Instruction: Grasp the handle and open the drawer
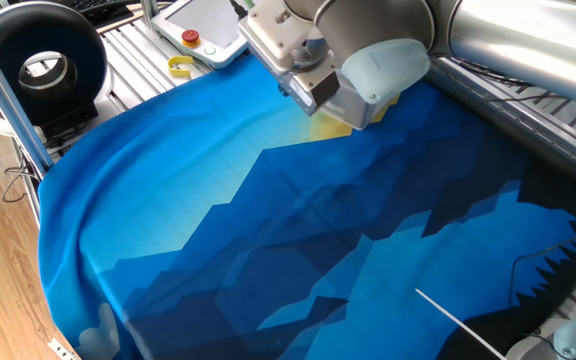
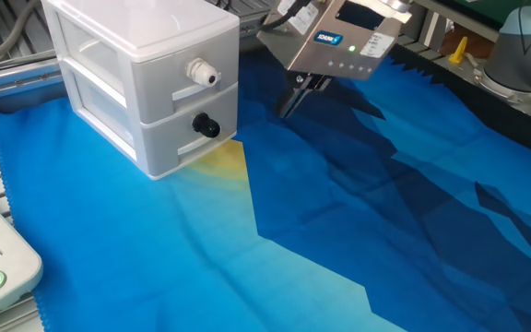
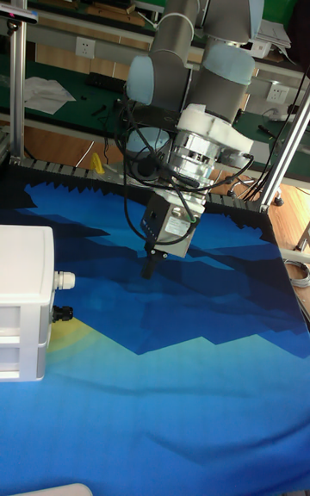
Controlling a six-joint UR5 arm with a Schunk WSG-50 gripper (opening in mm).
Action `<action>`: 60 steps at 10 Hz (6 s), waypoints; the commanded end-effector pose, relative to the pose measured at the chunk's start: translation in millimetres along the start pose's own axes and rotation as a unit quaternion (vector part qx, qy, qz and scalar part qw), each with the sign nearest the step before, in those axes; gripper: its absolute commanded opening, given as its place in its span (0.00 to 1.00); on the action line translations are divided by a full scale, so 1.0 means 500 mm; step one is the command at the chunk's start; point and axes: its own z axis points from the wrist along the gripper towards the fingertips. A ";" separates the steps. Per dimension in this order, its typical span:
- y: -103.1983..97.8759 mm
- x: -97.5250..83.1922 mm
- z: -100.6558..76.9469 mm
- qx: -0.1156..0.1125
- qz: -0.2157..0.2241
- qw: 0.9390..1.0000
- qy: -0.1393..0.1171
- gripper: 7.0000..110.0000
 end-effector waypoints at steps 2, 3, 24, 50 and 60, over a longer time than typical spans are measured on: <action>-0.040 -0.034 0.073 0.022 0.013 0.999 -0.025 0.00; -0.044 -0.021 0.112 0.024 0.014 0.999 -0.018 0.00; 0.064 0.150 0.221 -0.007 -0.050 0.996 0.080 0.00; 0.068 0.216 0.240 -0.037 -0.119 0.984 0.126 0.36; 0.066 0.195 0.245 -0.032 -0.098 0.990 0.099 0.15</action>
